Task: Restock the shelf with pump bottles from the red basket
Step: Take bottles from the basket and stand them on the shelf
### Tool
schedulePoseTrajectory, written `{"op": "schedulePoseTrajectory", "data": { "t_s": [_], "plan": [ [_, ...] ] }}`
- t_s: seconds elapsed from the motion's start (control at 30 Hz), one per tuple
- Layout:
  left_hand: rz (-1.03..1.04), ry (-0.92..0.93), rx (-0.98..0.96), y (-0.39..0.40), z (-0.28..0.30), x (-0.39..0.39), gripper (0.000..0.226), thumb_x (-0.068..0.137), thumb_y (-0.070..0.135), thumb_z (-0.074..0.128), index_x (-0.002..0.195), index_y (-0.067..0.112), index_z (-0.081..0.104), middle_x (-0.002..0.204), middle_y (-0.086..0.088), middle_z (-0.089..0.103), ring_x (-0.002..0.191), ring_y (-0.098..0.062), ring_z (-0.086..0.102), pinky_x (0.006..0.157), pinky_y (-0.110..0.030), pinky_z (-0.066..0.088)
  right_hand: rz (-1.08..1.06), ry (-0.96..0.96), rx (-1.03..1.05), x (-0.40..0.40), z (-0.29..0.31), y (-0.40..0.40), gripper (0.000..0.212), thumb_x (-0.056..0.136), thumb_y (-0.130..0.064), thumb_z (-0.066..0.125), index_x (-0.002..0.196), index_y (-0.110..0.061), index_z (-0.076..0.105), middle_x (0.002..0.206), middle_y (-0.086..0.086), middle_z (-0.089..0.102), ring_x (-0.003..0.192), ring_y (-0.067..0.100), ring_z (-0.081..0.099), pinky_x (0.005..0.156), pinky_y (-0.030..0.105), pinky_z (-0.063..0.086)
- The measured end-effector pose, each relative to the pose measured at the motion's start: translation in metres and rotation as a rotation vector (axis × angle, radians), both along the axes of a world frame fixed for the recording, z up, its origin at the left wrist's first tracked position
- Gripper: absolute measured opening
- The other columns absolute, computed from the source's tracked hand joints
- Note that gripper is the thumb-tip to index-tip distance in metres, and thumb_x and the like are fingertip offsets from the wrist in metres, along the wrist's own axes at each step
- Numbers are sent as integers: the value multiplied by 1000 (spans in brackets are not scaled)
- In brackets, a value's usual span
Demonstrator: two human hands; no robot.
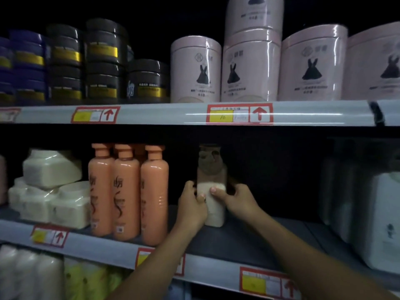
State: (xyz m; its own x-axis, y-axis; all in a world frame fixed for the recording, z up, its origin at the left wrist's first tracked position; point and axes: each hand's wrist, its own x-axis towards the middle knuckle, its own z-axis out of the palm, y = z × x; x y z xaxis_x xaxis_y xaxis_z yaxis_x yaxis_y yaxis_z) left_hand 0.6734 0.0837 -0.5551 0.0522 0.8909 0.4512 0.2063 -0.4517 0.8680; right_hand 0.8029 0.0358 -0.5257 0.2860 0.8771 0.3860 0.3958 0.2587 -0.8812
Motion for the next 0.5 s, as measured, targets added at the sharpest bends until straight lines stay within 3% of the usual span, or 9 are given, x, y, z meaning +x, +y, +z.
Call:
{"op": "schedulePoseTrajectory", "data": {
  "t_s": [0.03, 0.1, 0.17, 0.27, 0.33, 0.43, 0.5],
  "plan": [
    [32, -4, 1, 0, 1, 3, 20, 98, 9, 53, 90, 27, 48, 103, -4, 69, 98, -27, 69, 85, -44, 58, -20, 16, -5, -1, -1, 3, 28, 87, -30, 81, 107, -13, 72, 109, 10, 77, 101, 22, 74, 94, 43, 60],
    [89, -15, 14, -4, 2, 5, 12, 97, 12, 58, 100, 22, 53, 106, 0, 66, 100, -24, 67, 86, -39, 56, -52, 36, -16, 0, -4, 6, 49, 75, -44, 87, 109, -12, 73, 108, 6, 78, 101, 22, 74, 94, 45, 60],
    [124, 34, 34, -5, -5, 4, 32, 90, 15, 69, 120, 20, 60, 113, 2, 68, 103, -20, 68, 90, -41, 58, -87, -15, -68, 2, -12, 5, 63, 63, -51, 91, 110, -13, 70, 107, 1, 76, 99, 18, 73, 88, 40, 61],
    [148, 155, 12, -9, -16, -1, 50, 77, 20, 81, 123, 25, 65, 112, 2, 75, 99, -19, 73, 88, -42, 60, -178, -107, -152, 1, -29, -5, 41, 78, -31, 89, 100, -21, 56, 89, -7, 65, 83, 8, 66, 69, 19, 52],
    [187, 192, -5, -12, -16, -1, 47, 75, 20, 83, 119, 25, 68, 108, 2, 76, 99, -19, 73, 89, -40, 60, -206, -141, -122, 3, -39, -4, 29, 82, -23, 86, 94, -21, 60, 80, -8, 66, 75, 2, 64, 62, 13, 49],
    [260, 252, -29, -10, -9, 0, 38, 76, 19, 81, 112, 23, 68, 106, 1, 76, 102, -22, 72, 89, -34, 57, -257, -209, -106, -1, -36, 3, 16, 83, -22, 84, 88, -11, 74, 82, 0, 74, 81, 12, 71, 75, 25, 56],
    [282, 270, -41, -7, -5, 0, 34, 77, 19, 79, 109, 21, 68, 105, -1, 76, 102, -24, 71, 88, -35, 57, -274, -243, -119, -6, -33, 10, 19, 84, -23, 82, 80, -6, 75, 79, 5, 74, 79, 15, 70, 74, 29, 56]
  ]
}}
